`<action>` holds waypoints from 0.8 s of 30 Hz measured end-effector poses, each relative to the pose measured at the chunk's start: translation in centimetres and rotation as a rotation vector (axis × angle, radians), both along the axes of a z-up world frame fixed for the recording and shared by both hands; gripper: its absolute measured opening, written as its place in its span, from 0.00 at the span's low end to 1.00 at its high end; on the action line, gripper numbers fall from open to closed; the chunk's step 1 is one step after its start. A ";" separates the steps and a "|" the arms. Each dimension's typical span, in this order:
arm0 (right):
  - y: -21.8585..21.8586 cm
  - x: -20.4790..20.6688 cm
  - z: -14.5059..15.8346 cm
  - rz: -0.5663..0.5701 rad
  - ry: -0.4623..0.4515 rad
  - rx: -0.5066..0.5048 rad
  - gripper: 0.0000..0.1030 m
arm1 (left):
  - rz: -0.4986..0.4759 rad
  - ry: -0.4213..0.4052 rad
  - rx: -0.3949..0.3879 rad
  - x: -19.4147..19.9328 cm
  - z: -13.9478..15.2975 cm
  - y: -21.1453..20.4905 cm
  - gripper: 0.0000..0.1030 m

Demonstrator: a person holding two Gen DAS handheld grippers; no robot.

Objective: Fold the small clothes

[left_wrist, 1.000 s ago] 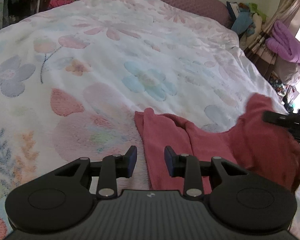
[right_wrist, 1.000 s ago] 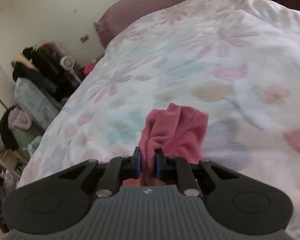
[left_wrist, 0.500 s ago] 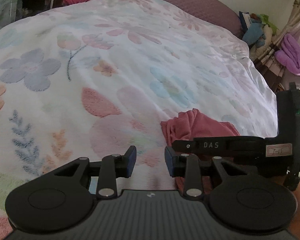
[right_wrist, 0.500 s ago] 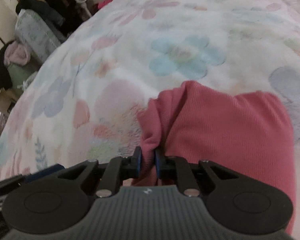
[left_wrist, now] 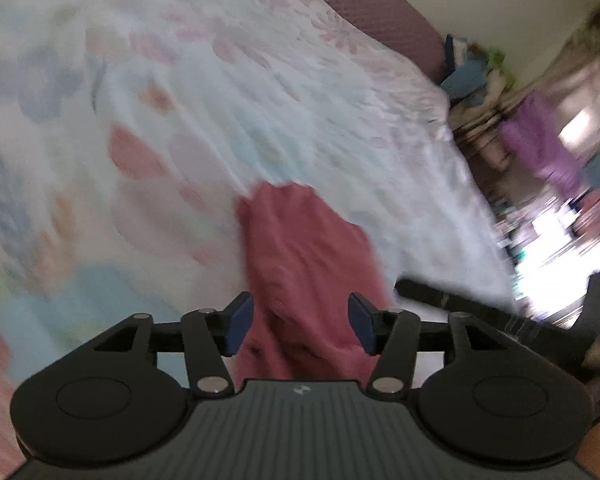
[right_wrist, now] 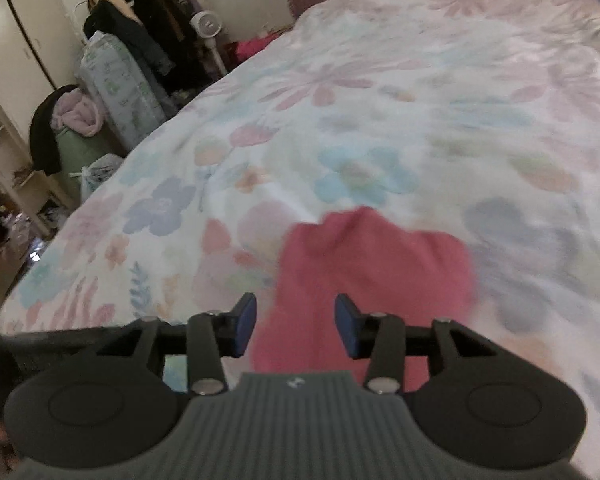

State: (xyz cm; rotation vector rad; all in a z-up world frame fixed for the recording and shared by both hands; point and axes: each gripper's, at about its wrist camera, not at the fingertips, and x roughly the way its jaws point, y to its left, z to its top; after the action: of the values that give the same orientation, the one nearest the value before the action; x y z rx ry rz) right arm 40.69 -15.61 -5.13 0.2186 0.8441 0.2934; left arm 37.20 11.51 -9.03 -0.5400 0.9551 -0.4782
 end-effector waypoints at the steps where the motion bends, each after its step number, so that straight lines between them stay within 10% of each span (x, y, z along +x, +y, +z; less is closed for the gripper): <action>1: -1.0 -1.4 -0.3 -0.022 -0.007 -0.024 0.39 | 0.004 0.036 -0.061 -0.2 -0.5 -0.1 0.66; 7: -3.7 -6.8 -3.7 -0.021 0.030 -0.023 0.35 | -0.009 0.162 -0.189 -0.9 -4.0 -2.9 0.66; 12: -4.8 -7.8 -5.6 -0.100 0.094 -0.013 0.35 | -0.015 0.174 -0.079 -1.1 -6.0 -6.3 0.65; 16: -5.2 -8.7 -5.9 -0.093 0.101 -0.019 0.35 | -0.067 0.122 0.014 -0.8 -6.7 -8.2 0.14; 24: -4.6 -10.3 -6.4 -0.020 0.102 -0.047 0.35 | -0.185 -0.047 0.161 -2.8 -0.5 -8.2 0.03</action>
State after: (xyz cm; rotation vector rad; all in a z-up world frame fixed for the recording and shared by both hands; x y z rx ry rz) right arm 30.43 -20.26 -11.52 0.1994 0.9479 0.2446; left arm 34.40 3.32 -9.55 -0.2954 0.9935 -0.5712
